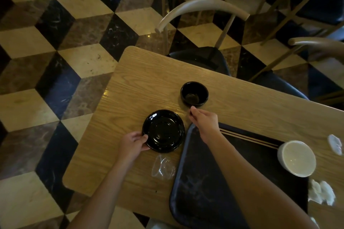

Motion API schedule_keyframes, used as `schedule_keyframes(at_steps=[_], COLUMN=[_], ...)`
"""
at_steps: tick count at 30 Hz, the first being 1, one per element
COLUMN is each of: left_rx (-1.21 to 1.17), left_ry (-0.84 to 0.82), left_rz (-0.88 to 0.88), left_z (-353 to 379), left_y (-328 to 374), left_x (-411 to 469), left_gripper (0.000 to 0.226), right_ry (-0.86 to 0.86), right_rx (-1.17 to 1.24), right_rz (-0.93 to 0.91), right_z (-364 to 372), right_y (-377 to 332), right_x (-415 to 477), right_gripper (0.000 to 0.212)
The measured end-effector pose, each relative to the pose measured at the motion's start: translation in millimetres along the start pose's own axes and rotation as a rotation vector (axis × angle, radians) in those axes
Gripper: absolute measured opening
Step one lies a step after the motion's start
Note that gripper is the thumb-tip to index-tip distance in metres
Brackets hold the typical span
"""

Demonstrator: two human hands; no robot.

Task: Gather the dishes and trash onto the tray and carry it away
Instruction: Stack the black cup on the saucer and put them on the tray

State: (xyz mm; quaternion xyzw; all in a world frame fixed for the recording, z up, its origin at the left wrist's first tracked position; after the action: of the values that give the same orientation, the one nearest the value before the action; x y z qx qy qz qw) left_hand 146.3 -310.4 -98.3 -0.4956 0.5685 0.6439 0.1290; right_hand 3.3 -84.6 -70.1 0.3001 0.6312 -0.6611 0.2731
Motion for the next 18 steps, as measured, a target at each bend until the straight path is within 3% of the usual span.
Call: schedule_keyframes(at_steps=[8, 18], left_rx=[0.021, 0.027], left_ry=[-0.005, 0.009], left_rz=[0.035, 0.015], left_z=[12.2, 86.4], left_y=[4.4, -28.7], left_x=[-25.6, -81.1], left_gripper=[0.018, 0.018], right_ry=[0.013, 0.029], right_rx=[0.105, 0.191], right_rz=[-0.042, -0.117], right_z=[-24.5, -103.0], right_y=[-19.5, -17.5], right_x=[-20.9, -56.5], right_gripper=[0.014, 0.016])
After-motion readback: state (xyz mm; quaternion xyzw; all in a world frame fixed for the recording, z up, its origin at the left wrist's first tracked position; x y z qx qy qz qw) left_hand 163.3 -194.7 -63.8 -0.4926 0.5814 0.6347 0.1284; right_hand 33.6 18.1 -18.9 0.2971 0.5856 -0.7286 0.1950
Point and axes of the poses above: each hand's wrist, its own x-axis towards the middle knuckle, its own z-axis out of the palm, y = z × x, the point moved 5 cm from there along x, towards the middle knuckle, and after that the axes turned 4 degrees about -z, right-handed, at the moved point
